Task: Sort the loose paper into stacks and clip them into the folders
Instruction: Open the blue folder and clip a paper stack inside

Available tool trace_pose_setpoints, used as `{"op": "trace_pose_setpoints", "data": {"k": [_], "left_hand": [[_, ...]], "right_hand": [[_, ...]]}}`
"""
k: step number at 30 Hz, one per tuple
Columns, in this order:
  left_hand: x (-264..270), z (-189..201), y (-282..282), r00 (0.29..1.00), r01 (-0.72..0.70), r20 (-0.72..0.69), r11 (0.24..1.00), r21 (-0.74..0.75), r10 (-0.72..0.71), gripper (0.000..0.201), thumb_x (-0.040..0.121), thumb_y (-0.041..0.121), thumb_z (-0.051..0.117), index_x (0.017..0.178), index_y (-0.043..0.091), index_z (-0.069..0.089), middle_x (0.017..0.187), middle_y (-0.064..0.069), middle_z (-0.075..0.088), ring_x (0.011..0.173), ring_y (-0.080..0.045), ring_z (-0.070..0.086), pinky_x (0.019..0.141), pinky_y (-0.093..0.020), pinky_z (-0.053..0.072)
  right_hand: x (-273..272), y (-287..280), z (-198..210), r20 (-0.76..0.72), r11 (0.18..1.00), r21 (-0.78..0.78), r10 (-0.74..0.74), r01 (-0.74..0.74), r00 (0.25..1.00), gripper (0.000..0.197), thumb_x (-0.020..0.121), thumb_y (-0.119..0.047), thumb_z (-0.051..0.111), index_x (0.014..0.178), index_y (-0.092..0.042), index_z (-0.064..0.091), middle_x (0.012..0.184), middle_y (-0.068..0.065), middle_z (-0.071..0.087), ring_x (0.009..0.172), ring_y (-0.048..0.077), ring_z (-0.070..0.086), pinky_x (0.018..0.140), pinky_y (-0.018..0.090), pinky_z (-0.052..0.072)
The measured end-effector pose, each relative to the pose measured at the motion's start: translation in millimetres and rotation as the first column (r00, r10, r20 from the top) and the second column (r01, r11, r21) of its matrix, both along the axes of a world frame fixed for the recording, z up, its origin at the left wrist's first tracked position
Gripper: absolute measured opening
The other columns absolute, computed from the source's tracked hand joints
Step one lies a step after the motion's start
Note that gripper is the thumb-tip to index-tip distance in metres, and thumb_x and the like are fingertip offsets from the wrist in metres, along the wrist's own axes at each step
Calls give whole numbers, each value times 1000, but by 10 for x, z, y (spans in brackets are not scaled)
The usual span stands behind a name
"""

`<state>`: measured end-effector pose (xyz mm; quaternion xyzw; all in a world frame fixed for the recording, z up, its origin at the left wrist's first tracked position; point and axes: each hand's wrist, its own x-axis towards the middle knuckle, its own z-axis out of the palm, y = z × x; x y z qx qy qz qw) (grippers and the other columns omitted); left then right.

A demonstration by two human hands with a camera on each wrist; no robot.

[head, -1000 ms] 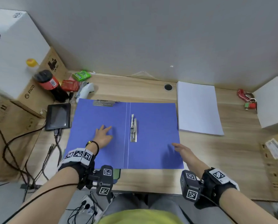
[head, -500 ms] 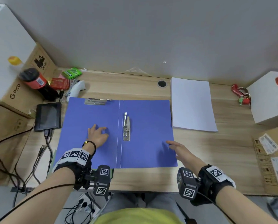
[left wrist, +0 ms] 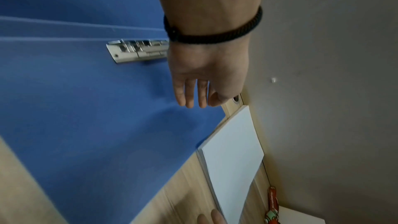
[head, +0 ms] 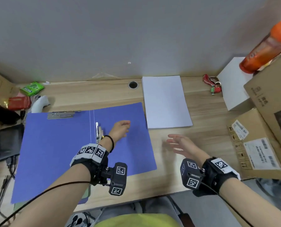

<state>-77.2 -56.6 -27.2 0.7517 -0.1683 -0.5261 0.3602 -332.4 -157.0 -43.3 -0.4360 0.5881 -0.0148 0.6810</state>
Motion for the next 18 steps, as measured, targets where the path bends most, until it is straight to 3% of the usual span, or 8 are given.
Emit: {"op": "trace_pose_setpoints", "data": {"k": [4,8,11,13,15,17,18], "left_hand": [[-193,-62,-262,999,38,-41,998,47,-36,39,100,18,45,139,13,46,121,-6,55,97,-17,55,82,-27,47],[-318,-143,-425,997,39,-77,995,97,-31,45,100,17,45,144,12,38,114,-5,54,88,-16,55,70,-21,50],[-357,-173,-526,996,44,-88,992,119,-33,48,100,17,44,147,12,34,114,-4,53,94,-18,55,75,-25,51],[-387,-178,-572,995,56,-94,989,134,-43,48,101,17,43,147,12,32,119,-3,50,100,-19,53,81,-29,49],[-421,-200,-603,993,66,-104,987,147,-51,47,101,17,43,146,12,34,125,-5,50,106,-21,53,89,-31,47],[-456,-206,-626,992,82,-104,986,144,-68,42,101,18,42,142,14,43,128,-6,51,108,-21,52,94,-33,46],[-471,-210,-635,992,90,-103,986,140,-76,39,100,18,42,138,14,48,127,-5,53,107,-20,52,95,-34,46]], "right_hand": [[-299,-316,-5,-50,990,-48,-137,135,989,21,96,-10,44,104,-20,61,104,5,64,84,15,58,67,28,45],[-451,-588,-89,-130,978,-91,-201,190,971,32,96,-2,37,116,-19,55,108,5,60,80,14,56,68,29,46],[-409,-723,-112,-154,970,-129,-223,204,962,32,97,-4,40,125,-14,51,106,6,54,82,18,53,69,30,45],[-358,-797,-155,-153,974,-111,-215,200,964,32,97,-8,43,128,-15,46,100,5,52,82,18,51,79,36,47],[-308,-843,-196,-163,977,-88,-207,195,965,23,96,-11,45,118,-18,47,90,2,49,78,16,48,83,38,47],[-254,-881,-208,-164,977,-92,-205,192,965,10,96,-10,44,98,-19,46,79,0,44,72,14,44,81,35,45],[-229,-893,-215,-158,976,-93,-208,195,965,11,96,-10,43,97,-21,47,80,-2,47,69,13,43,81,34,43]]}}
